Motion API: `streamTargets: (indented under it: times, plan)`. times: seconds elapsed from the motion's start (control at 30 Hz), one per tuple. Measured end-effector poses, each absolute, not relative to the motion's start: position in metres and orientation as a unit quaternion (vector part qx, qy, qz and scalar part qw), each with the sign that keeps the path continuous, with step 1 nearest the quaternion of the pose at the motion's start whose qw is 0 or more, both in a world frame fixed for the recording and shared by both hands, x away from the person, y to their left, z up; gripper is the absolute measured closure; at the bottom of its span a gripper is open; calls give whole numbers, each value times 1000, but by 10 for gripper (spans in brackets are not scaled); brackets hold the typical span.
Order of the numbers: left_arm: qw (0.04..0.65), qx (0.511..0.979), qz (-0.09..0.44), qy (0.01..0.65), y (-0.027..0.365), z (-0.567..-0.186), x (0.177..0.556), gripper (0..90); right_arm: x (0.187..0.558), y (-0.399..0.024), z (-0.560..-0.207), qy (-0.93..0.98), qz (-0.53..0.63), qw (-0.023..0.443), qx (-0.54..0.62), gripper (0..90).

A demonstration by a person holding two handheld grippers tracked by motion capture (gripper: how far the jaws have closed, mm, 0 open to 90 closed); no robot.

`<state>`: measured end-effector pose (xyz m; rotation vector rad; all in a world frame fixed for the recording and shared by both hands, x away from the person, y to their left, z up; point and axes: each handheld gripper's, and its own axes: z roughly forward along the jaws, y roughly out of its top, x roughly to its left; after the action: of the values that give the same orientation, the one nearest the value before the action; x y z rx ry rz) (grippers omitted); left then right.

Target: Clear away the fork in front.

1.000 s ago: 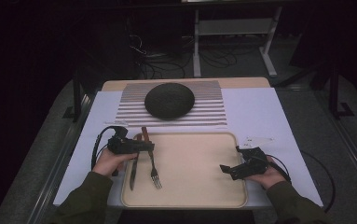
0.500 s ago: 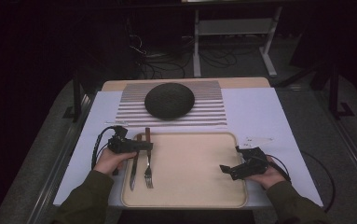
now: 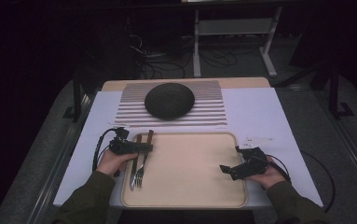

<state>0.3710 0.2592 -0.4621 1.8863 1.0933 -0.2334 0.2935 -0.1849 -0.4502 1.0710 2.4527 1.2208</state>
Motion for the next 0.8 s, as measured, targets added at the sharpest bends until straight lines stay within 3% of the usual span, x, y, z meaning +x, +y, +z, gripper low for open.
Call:
streamTargets:
  times: [0.8]
  plan:
    - [442, 778, -56, 442, 255, -461, 368, 620, 293, -185, -450, 828, 415, 98, 364, 0]
